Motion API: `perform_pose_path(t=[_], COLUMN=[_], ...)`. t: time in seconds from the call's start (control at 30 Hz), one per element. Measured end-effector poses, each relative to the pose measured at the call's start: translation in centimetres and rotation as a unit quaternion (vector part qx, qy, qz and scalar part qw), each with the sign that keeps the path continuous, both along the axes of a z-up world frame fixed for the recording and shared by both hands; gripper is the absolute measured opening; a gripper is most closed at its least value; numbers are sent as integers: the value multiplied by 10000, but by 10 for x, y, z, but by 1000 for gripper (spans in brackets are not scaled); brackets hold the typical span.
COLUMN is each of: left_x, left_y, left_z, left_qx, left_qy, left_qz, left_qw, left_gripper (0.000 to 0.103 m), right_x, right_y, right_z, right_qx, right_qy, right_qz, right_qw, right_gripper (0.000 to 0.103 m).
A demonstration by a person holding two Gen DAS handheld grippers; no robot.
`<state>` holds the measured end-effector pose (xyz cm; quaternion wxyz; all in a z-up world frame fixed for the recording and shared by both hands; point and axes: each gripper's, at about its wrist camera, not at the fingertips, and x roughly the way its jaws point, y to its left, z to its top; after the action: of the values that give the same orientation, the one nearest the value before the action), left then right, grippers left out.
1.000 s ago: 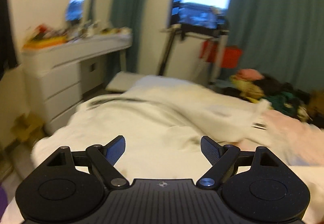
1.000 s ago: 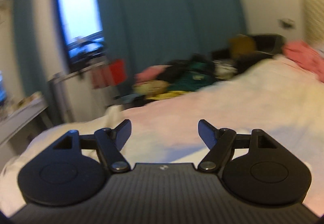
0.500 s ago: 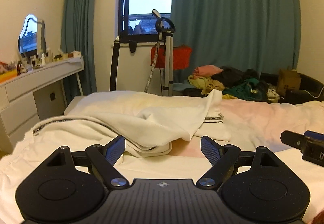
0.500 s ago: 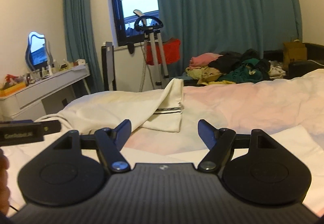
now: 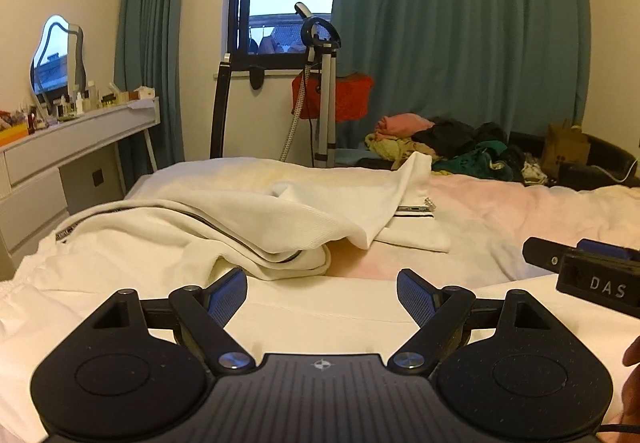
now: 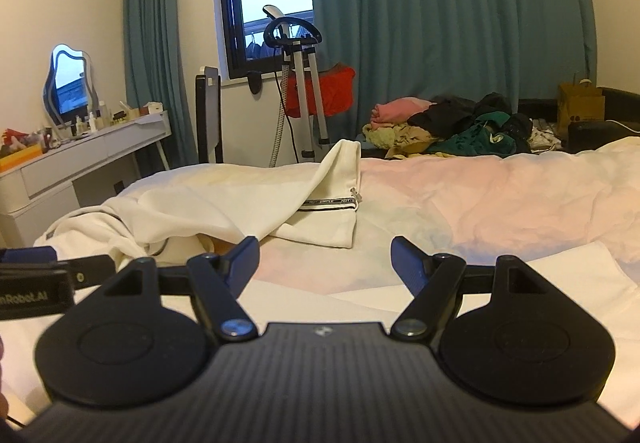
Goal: Fold clothes
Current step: 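Open both grippers and withdraw from the folded sweatpants, then move the right gripper to the striped leg edge and grasp it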
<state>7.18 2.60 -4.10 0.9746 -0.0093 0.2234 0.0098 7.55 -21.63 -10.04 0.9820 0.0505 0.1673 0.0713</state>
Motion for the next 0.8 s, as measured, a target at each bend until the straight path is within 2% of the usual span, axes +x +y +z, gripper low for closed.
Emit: perform_pose_path(t=[0.3,0.4,0.53,0.73,0.8], left_x=[-10,-12,-14,-13,-13], left_y=[1,2,2,4,6], left_z=[1,2,-4,-15,-17], left_qx=[-45,-135,-116,-95,-118], left_qy=[23,5,12,144,166], left_qz=[20,-26,-74,-16,35], left_qw=[10000,9999,9999,9998,9998], left_gripper=[84,84,86,86,86], right_x=[-1,5,37,102,124], right_y=[-1,-7,-13,8,16], right_z=[-3,-9,-23,-55,-66], right_qx=[1,280,947,720,701], right_qy=[-4,245,906,1467,1584], right_qz=[-40,-17,122,124,124], right_qw=[10000,9993,9913,9865,9848], right_gripper=[75,75,75,74,69])
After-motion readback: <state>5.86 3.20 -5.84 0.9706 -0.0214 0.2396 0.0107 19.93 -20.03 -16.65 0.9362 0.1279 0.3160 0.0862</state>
